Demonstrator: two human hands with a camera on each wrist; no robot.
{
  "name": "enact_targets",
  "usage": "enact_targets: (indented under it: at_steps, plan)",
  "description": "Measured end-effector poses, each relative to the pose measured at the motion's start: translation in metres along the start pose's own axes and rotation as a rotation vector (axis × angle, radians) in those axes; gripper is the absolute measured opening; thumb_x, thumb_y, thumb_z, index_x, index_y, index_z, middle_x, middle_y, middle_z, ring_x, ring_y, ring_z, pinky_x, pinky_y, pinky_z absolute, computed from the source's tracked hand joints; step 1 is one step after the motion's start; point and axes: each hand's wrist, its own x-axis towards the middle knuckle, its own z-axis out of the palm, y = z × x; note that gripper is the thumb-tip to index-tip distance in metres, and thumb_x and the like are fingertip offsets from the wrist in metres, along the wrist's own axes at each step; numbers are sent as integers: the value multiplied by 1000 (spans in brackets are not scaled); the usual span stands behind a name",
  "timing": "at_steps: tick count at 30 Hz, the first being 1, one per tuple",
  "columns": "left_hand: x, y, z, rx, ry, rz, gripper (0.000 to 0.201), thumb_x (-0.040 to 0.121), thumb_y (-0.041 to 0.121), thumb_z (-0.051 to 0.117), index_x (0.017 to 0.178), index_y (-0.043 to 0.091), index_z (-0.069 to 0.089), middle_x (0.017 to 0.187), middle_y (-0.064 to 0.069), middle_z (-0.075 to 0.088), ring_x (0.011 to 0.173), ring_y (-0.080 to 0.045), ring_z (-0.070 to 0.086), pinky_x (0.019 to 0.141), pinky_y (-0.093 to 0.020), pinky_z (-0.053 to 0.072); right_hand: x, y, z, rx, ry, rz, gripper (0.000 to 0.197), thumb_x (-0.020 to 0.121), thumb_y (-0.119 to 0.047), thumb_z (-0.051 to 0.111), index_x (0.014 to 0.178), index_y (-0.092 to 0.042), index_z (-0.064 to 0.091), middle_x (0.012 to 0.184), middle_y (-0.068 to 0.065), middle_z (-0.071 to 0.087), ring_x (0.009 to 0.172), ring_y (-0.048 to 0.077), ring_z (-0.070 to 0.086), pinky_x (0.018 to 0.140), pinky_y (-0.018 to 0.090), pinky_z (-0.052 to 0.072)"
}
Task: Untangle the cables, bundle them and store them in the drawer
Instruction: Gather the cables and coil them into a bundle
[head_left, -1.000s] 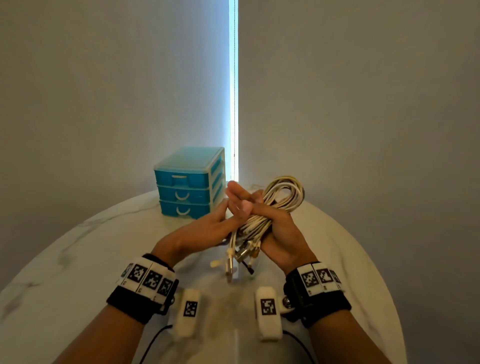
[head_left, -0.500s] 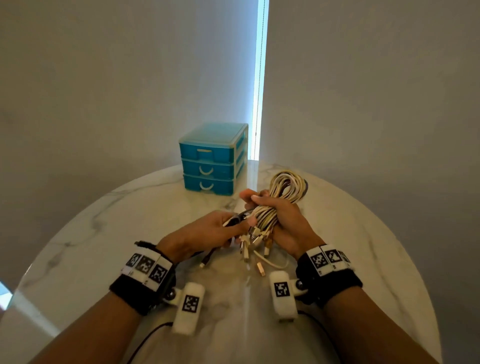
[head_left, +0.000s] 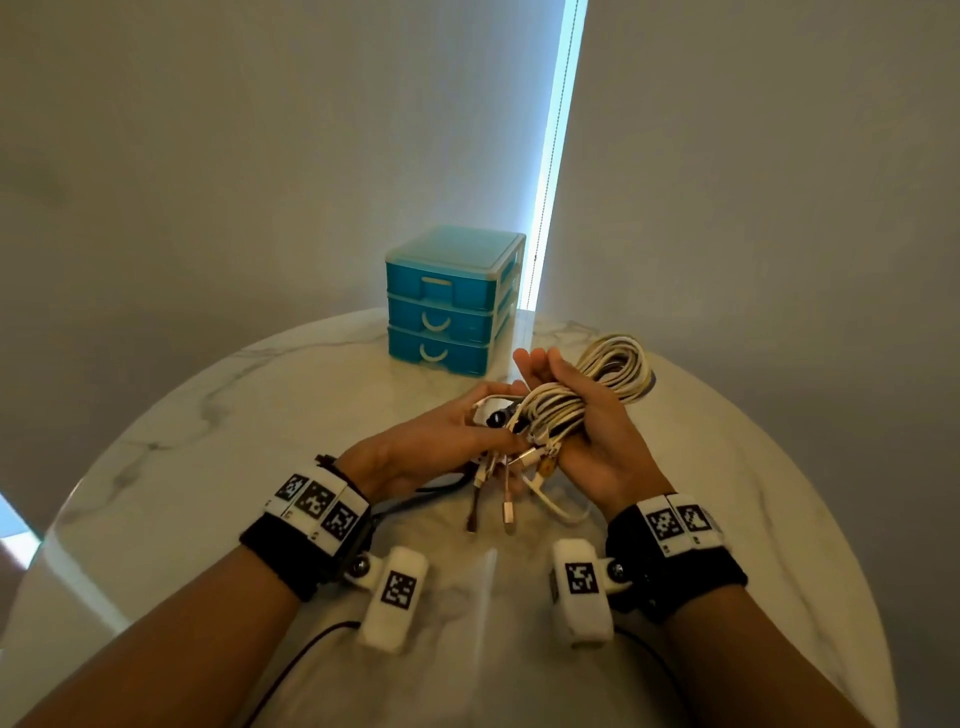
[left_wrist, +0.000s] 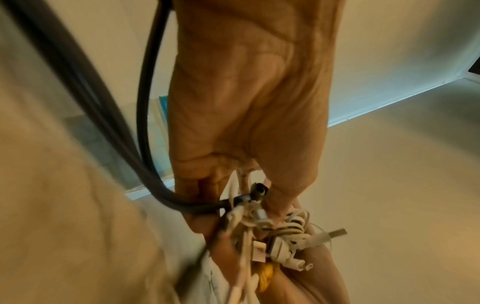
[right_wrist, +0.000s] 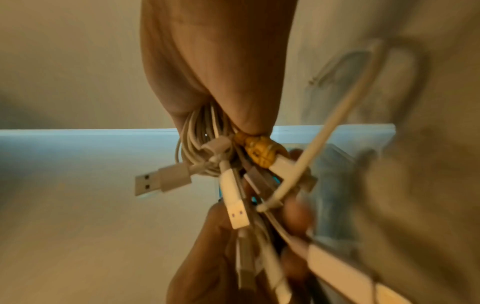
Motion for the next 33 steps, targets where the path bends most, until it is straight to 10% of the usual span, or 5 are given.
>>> enact_targets:
  at_steps: [9, 15, 21, 26, 33]
  plan:
    - [-11, 14, -4, 485, 118, -9, 24, 102, 27, 67, 125, 28, 63, 101, -1, 74, 82, -6, 68, 81, -32, 60, -9, -9, -1, -559, 132, -153, 21, 100, -16, 74, 109, 2, 77, 110, 18, 81, 106, 36, 77, 102, 53, 60]
    - [-14, 22, -3, 452, 129, -73, 50, 97, 20, 74, 140, 32, 53, 126, 3, 65, 104, -16, 69, 85, -31, 66, -14, -8, 10, -705, 239, -371, 14, 96, -19, 77, 100, -6, 82, 93, 11, 82, 92, 31, 79, 93, 53, 64]
    - [-26, 30, 7, 542, 71, 108, 51, 105, 35, 65, 142, 54, 35, 111, 4, 72, 71, -4, 70, 63, -26, 61, -9, -10, 2, -785, 382, -465, 15, 102, -16, 67, 99, -14, 82, 87, 4, 82, 80, 17, 79, 79, 40, 67]
    - [-23, 31, 15, 860, 143, 252, 43, 105, 49, 58, 144, 47, 39, 149, 7, 63, 121, -17, 68, 99, -41, 59, -3, -10, -8, -976, 441, -501, 15, 103, -18, 65, 100, -19, 80, 87, -2, 79, 71, 11, 76, 69, 33, 63]
    - [-27, 33, 10, 1281, 260, 387, 46, 103, 63, 51, 144, 42, 47, 132, 10, 71, 104, -12, 69, 83, -26, 53, -6, -16, -5, -1260, 289, -430, 40, 97, -55, 71, 91, -15, 76, 66, -4, 73, 57, 5, 71, 58, 29, 57]
